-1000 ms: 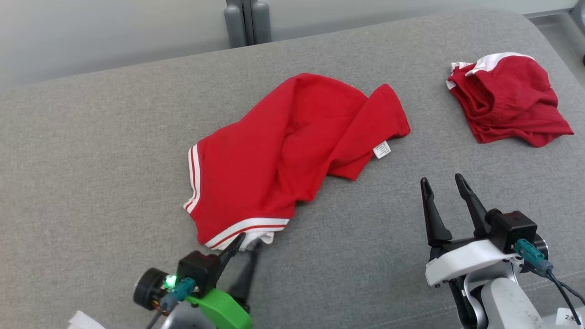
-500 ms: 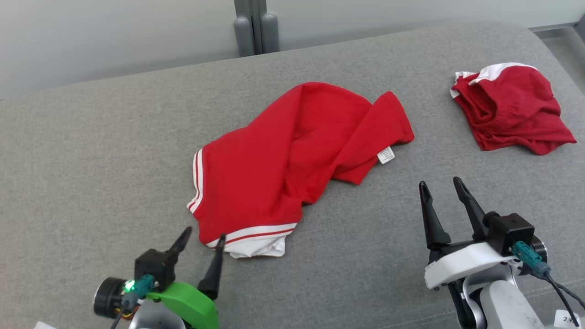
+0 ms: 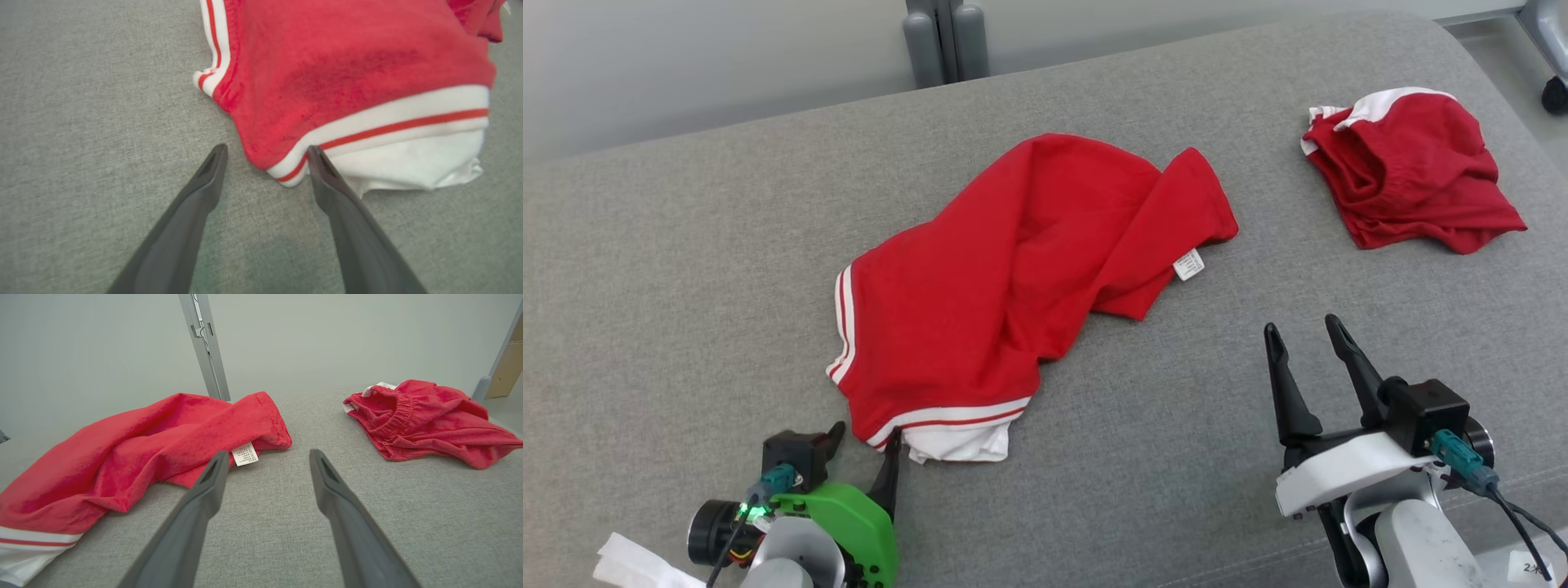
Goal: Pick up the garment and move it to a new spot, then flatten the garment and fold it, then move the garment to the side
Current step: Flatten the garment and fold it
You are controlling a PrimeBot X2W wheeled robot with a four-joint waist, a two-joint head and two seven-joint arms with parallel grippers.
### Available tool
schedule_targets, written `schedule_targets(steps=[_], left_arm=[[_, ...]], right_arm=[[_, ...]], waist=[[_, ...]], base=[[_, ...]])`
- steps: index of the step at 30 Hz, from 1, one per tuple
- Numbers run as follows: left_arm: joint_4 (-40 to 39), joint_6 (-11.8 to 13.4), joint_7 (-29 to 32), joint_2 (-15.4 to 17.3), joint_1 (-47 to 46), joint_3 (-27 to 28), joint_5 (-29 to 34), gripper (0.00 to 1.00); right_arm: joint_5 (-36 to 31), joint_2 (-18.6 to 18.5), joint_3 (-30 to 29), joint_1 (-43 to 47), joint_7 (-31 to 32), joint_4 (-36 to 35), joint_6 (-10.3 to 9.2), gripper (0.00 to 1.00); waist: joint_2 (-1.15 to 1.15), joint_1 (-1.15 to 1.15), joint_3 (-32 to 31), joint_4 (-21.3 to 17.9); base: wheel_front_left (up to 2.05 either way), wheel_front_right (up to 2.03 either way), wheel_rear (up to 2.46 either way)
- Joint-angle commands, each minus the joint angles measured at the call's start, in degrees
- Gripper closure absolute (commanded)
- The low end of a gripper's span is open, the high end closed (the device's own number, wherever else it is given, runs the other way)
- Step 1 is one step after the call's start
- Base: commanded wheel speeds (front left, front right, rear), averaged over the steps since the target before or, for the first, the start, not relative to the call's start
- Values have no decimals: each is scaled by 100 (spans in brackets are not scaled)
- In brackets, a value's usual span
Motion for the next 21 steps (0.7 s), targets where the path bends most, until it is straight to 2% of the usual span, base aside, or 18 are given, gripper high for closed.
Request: schedule_targets(steps=[1,3,4,5,10,14,21], left_arm=[[100,-18,-63,-13,-139,8,-62,8],[230,-19,-156,-46,-233,23,-77,67],[266,-37,-218,-61,-272,19,-73,90],[302,-56,-298,-86,-314,18,-74,100],[236,-62,-636,-72,-406,30,-35,100],[-145,55,-817,50,-399,154,-17,100],[-1156,340,-494,410,-211,362,-28,100]], right_arm=[[-22,-11,-8,-38,-16,-1,-9,0],[-9,-11,-12,-49,-17,-11,-9,0],[-5,-11,-17,-53,-16,-13,-9,0],[-1,-11,-26,-57,-16,-14,-9,0],[-1,-11,-73,-37,-16,-15,-9,0],[10,-11,-101,-12,-16,-24,-9,0],[45,-11,-110,-57,-16,-47,-9,0]], waist=[[0,0,28,-36],[0,0,38,-55],[0,0,40,-59],[0,0,42,-59],[0,0,26,-30],[0,0,15,19],[0,0,93,36]], base=[[0,0,0],[0,0,0],[0,0,0],[0,0,0],[0,0,0],[0,0,0],[0,0,0]])
